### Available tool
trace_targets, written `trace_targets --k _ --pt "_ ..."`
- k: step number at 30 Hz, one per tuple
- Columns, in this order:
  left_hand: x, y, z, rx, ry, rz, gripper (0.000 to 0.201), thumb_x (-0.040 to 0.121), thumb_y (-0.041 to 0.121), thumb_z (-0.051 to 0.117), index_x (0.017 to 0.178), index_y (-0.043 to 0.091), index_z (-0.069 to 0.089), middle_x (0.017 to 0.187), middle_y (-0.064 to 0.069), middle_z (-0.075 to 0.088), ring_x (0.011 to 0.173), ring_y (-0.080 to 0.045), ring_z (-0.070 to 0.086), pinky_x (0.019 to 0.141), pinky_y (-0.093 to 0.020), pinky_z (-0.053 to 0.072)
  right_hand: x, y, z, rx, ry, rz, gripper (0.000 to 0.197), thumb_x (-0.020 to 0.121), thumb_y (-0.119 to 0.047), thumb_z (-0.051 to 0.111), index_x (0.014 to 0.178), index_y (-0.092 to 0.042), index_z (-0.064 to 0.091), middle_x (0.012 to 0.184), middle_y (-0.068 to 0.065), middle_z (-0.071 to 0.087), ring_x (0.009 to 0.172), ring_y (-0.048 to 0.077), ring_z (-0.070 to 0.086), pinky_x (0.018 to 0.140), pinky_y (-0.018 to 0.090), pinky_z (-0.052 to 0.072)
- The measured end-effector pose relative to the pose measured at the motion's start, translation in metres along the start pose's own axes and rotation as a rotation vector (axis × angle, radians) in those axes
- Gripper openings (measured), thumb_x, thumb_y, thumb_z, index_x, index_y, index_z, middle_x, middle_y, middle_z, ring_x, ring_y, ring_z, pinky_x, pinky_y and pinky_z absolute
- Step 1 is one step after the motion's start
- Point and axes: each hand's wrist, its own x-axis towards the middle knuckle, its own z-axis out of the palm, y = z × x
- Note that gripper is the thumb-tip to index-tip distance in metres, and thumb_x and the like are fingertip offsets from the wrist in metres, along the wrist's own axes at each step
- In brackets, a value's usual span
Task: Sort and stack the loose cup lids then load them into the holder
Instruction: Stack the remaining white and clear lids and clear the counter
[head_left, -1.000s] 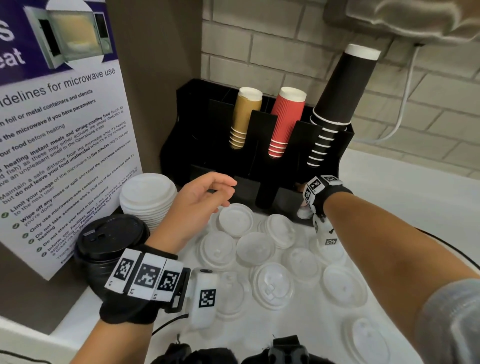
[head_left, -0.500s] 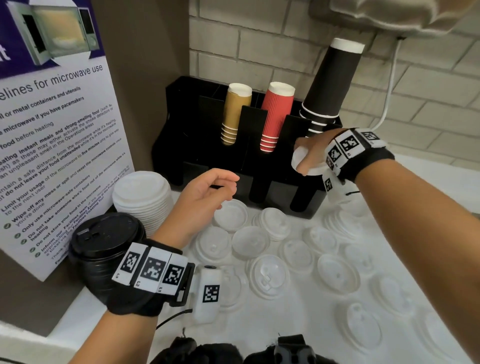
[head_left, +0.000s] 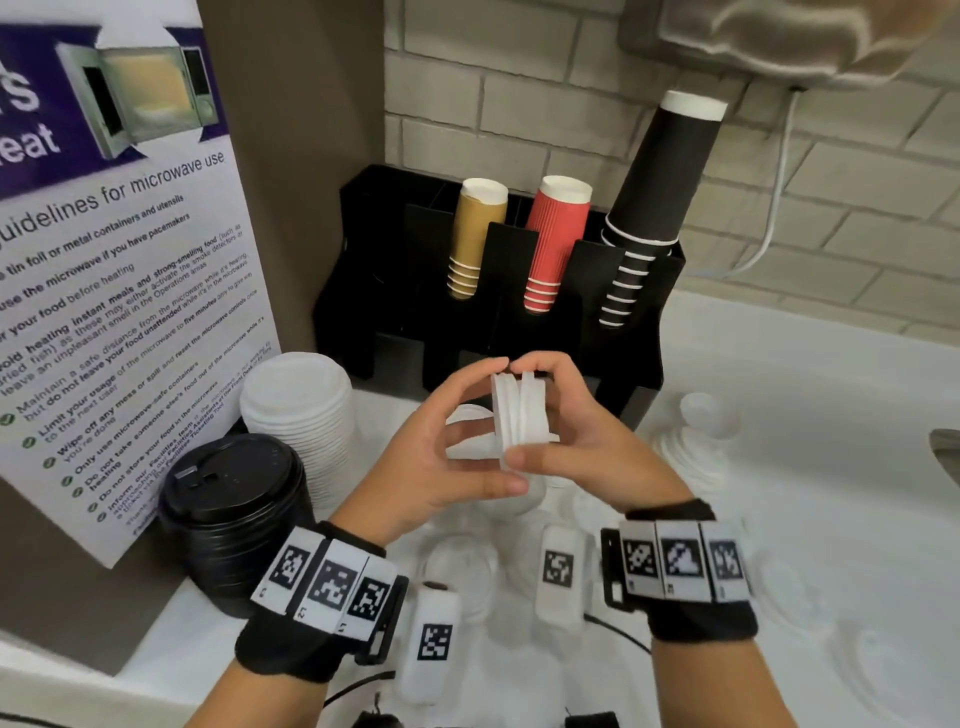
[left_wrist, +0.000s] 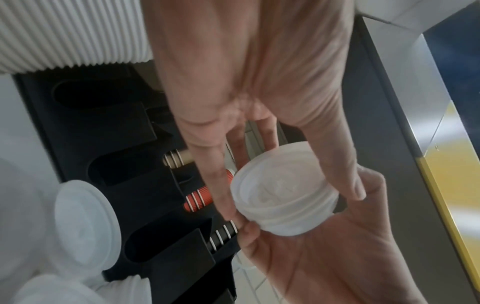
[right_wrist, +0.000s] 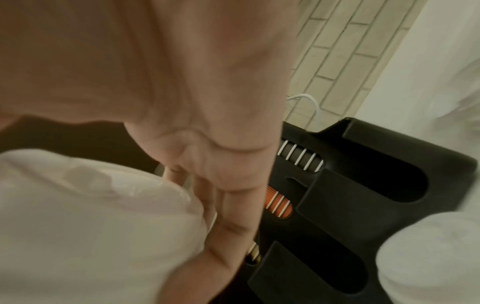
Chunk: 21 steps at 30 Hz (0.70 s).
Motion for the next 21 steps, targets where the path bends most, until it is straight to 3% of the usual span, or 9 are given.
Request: trace_targets --k 3,6,8,16,21 --pt "-0.0062 -0.0023 -0.0016 0.004 -0.006 -0.014 0.088 0.065 0.009 0.087 0.138 0.038 0.047 0.133 0.012 0.052 0.122 -0.018 0.057 0.082 -0.033 0.056 -0.0045 0.0046 0.005 0.021 0.023 0.021 0.064 0.07 -0.03 0.079 0.124 -0.031 0.046 0.117 -0.008 0.062 0.107 0.015 0.063 0.087 0.034 0.052" --pt "-0.0081 -0.0009 -0.005 -0.007 -0.012 -0.023 0.086 0.065 0.015 0.086 0.138 0.037 0.047 0.138 0.01 0.051 0.126 -0.017 0.054 0.085 -0.035 0.056 -0.0056 0.0058 0.0055 0.001 0.047 0.015 0.068 0.073 -0.024 0.081 0.132 -0.035 0.049 0.125 -0.004 0.058 0.115 0.017 0.059 0.101 0.043 0.047" --pt "-0.0082 -0.0002 -0.0071 -0.002 -0.021 -0.031 0.086 0.063 0.019 0.086 0.138 0.037 0.047 0.139 0.011 0.051 0.126 -0.016 0.054 0.085 -0.036 0.056 -0.0064 0.0063 0.0054 -0.002 0.056 0.014 0.073 0.072 -0.022 0.081 0.136 -0.037 0.048 0.125 -0.003 0.059 0.115 0.016 0.059 0.102 0.041 0.046" --pt "-0.0078 -0.0012 -0.0068 0.008 -0.011 -0.035 0.085 0.061 0.023 0.087 0.134 0.041 0.048 0.135 0.014 0.052 0.125 -0.015 0.054 0.082 -0.034 0.057 -0.0066 0.0054 0.0043 0.018 0.091 0.008 0.068 0.064 -0.028 0.085 0.125 -0.03 0.053 0.116 -0.002 0.066 0.106 0.018 0.065 0.094 0.041 0.052" --pt "-0.0056 -0.0003 -0.0068 0.078 0.023 -0.016 0.087 0.06 0.022 0.091 0.133 0.036 0.047 0.125 0.02 0.054 0.121 -0.014 0.056 0.08 -0.033 0.057 -0.0011 0.0117 0.0043 0.045 0.111 0.044 0.071 0.061 -0.028 0.087 0.123 -0.022 0.05 0.116 0.0 0.066 0.105 0.016 0.065 0.091 0.037 0.053"
